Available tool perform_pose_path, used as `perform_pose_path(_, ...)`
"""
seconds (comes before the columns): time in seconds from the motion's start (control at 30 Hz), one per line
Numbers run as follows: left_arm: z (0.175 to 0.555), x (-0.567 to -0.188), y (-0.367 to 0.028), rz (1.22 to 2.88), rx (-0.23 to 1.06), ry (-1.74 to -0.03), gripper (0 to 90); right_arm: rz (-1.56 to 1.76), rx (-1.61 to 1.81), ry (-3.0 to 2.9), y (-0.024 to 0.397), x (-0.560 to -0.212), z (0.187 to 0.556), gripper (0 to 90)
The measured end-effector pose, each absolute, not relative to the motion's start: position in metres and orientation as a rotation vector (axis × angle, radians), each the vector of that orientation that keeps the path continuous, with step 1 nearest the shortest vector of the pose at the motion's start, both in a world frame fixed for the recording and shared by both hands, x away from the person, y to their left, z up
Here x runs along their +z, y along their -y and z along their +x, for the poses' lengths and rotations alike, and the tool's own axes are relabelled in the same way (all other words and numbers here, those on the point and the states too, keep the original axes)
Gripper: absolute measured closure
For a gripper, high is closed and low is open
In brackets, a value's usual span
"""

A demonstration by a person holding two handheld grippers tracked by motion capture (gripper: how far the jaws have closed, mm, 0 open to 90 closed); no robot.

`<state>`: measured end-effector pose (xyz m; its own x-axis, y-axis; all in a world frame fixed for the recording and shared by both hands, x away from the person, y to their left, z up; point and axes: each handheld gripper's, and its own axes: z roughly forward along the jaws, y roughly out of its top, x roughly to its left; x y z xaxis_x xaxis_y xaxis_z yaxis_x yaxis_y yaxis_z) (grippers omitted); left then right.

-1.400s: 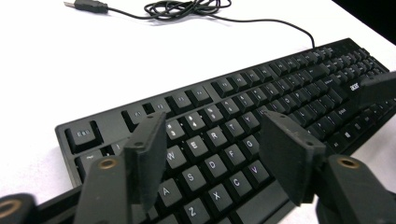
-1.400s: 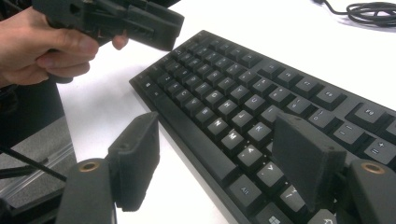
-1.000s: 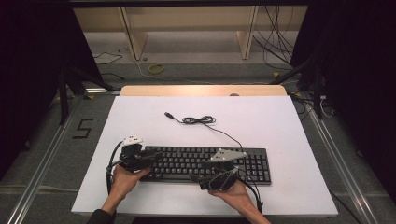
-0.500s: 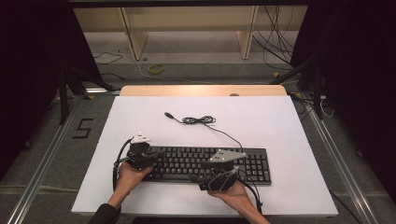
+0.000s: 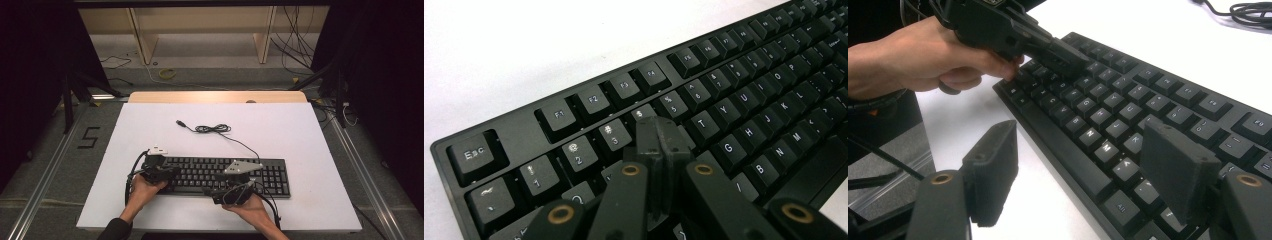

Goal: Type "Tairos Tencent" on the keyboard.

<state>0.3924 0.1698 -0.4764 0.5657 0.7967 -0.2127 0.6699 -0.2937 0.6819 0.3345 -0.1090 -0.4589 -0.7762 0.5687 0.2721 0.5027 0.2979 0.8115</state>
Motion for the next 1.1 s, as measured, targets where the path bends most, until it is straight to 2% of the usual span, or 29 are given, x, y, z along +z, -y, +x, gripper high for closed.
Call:
perform_pose_path(0.23, 0.391, -0.474, -0.171, 2.029, 0.222, -1.175, 88.8, 1.025, 1.506, -2.472, 0.108, -0.459, 0.335, 32.7)
perform_pose_path(0.4, 0.387, -0.467, -0.175, 1.991, 0.225, -1.163, 82.3, 1.020, 1.496, -2.472, 0.105, -0.460, 0.338, 35.6)
perform_pose_path(0.5, 0.383, -0.463, -0.179, 1.957, 0.214, -1.162, 76.2, 1.020, 1.472, -2.474, 0.102, -0.460, 0.341, 43.3)
perform_pose_path(0.73, 0.373, -0.457, -0.187, 1.912, 0.206, -1.155, 52.4, 1.027, 1.434, -2.485, 0.093, -0.462, 0.350, 62.5)
perform_pose_path(0.93, 0.361, -0.454, -0.195, 1.858, 0.216, -1.141, 43.1, 1.027, 1.404, -2.504, 0.084, -0.466, 0.355, 77.6)
perform_pose_path(1.1, 0.350, -0.453, -0.199, 1.831, 0.221, -1.121, 38.5, 1.022, 1.363, -2.528, 0.075, -0.471, 0.359, 85.7)
